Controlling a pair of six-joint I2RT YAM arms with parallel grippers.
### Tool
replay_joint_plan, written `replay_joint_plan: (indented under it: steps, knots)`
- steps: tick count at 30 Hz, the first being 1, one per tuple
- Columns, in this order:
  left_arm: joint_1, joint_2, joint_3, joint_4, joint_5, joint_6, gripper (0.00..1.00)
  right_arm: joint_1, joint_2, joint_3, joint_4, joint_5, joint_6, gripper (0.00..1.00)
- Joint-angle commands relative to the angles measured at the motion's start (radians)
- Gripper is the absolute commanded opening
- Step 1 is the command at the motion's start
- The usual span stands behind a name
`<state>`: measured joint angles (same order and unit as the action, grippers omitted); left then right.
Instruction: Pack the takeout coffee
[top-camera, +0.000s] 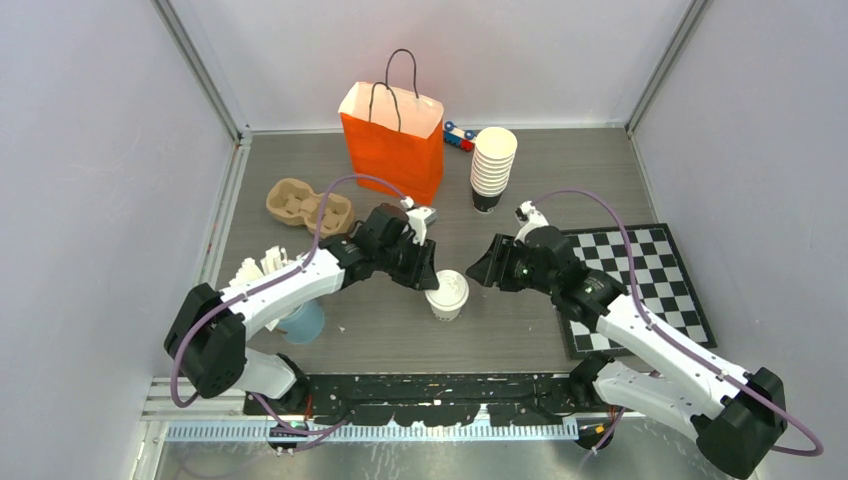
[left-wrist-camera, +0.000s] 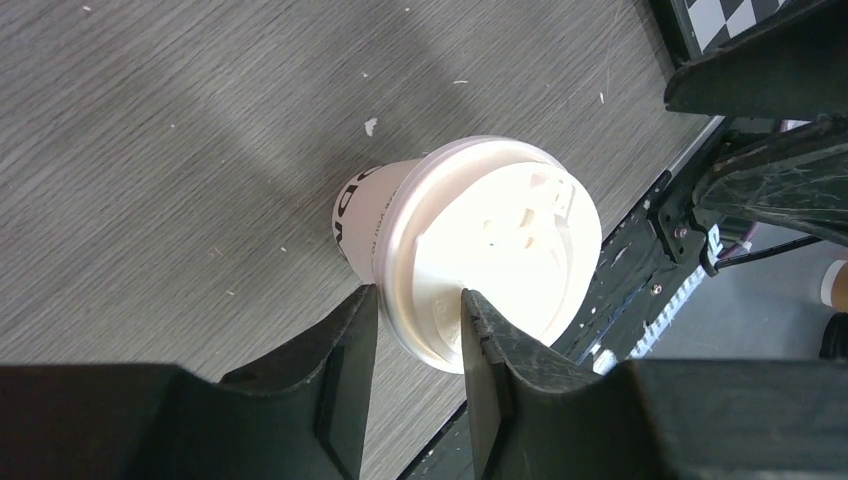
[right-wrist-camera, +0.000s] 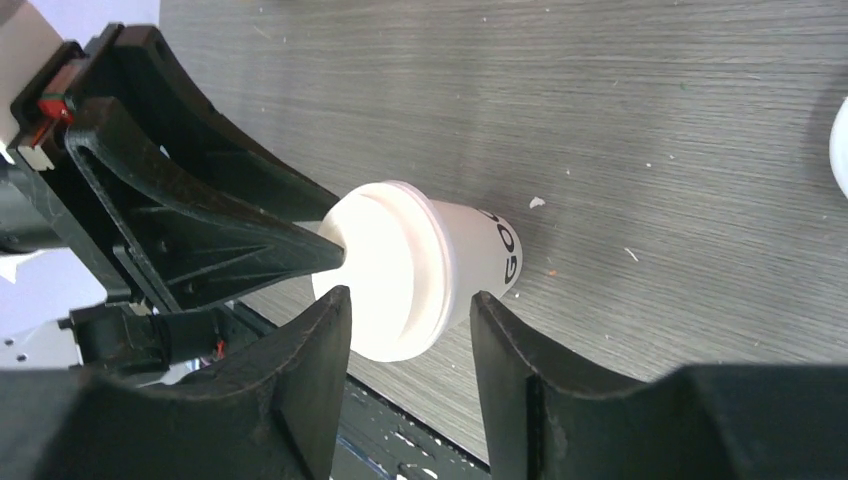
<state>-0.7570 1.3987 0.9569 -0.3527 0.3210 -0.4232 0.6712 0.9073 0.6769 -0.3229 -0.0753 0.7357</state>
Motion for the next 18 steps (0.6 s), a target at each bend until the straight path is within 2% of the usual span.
replay_joint_plan:
  steps: [1, 7, 12, 16, 18]
  knots:
    - [-0.001, 0.038, 0.007, -0.077, -0.015, 0.049, 0.38, -0.007, 0.036, 0.062, -0.065, -0.075, -0.085, 0.51]
    - [-0.001, 0.054, 0.016, -0.070, -0.012, 0.045, 0.39, -0.006, 0.088, 0.079, -0.046, -0.107, -0.090, 0.44]
    - [-0.001, 0.065, 0.015, -0.062, -0.008, 0.042, 0.39, -0.006, 0.133, 0.090, -0.046, -0.092, -0.101, 0.44]
    - [-0.001, 0.065, 0.014, -0.062, -0.006, 0.045, 0.40, -0.007, 0.165, 0.091, -0.015, -0.111, -0.098, 0.53]
    - [-0.001, 0.064, 0.014, -0.060, -0.007, 0.047, 0.40, -0.007, 0.181, 0.090, -0.007, -0.099, -0.099, 0.53]
